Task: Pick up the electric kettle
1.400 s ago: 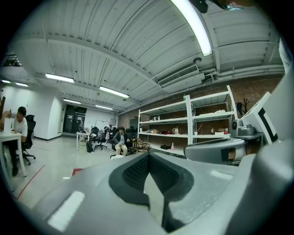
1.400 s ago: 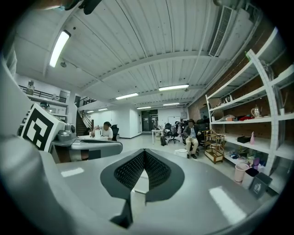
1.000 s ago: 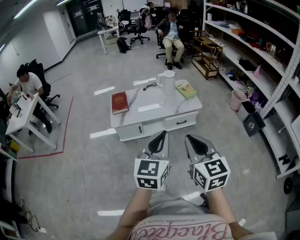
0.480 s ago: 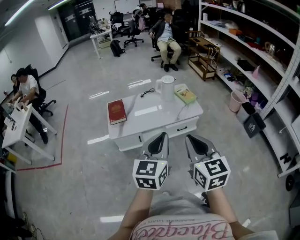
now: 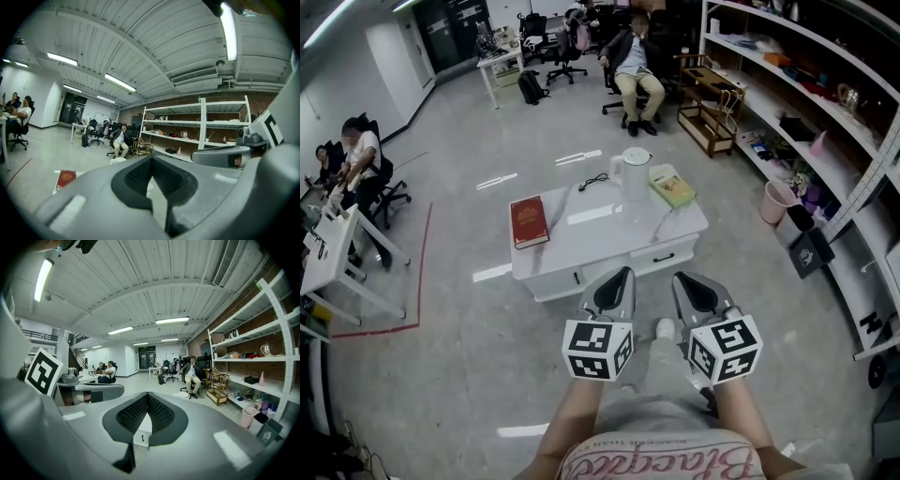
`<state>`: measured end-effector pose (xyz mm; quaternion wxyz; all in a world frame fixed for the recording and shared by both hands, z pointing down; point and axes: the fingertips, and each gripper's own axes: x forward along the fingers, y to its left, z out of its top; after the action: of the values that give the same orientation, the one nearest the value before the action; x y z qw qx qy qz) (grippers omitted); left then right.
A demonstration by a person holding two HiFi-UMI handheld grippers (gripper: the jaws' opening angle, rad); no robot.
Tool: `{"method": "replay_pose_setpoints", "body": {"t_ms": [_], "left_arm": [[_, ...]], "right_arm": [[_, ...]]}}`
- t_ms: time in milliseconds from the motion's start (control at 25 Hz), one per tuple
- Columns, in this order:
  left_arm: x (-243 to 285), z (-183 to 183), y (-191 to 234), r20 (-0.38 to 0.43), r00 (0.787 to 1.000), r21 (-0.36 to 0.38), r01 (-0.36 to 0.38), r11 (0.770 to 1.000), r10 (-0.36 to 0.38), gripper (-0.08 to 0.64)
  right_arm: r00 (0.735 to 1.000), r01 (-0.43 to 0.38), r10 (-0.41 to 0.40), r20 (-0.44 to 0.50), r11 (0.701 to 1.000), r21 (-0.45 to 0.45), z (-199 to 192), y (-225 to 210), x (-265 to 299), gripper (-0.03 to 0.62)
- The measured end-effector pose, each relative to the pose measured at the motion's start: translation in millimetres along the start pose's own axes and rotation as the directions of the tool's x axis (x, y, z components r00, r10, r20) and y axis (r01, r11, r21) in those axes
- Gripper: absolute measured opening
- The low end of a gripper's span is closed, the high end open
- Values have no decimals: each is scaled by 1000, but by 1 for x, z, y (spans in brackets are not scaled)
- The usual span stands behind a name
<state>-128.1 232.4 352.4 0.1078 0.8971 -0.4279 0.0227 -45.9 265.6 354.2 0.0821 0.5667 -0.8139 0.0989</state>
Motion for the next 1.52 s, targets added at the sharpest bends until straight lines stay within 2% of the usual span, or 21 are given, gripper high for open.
{"method": "replay_pose_setpoints", "body": {"t_ms": [240,640,1120,1360,1520], "left_arm": [[48,9,28,6,997,53,-71,996,71,0],[162,26,56,-1,995,88,-102,991,102,0],[300,57,88,18,986,67,-164,984,163,2],[339,52,103,14,983,27,-185,982,185,15],[356,53,118,9,979,38,-204,978,204,53]], "right_arm": [[999,-40,39,23,999,34,8,-37,48,23],[997,-77,76,21,996,45,33,-129,133,23],[987,-158,158,-19,987,-9,76,-230,236,23],[982,-183,183,-53,983,-10,76,-264,272,23],[979,-195,194,-61,981,-10,79,-274,295,23]]}}
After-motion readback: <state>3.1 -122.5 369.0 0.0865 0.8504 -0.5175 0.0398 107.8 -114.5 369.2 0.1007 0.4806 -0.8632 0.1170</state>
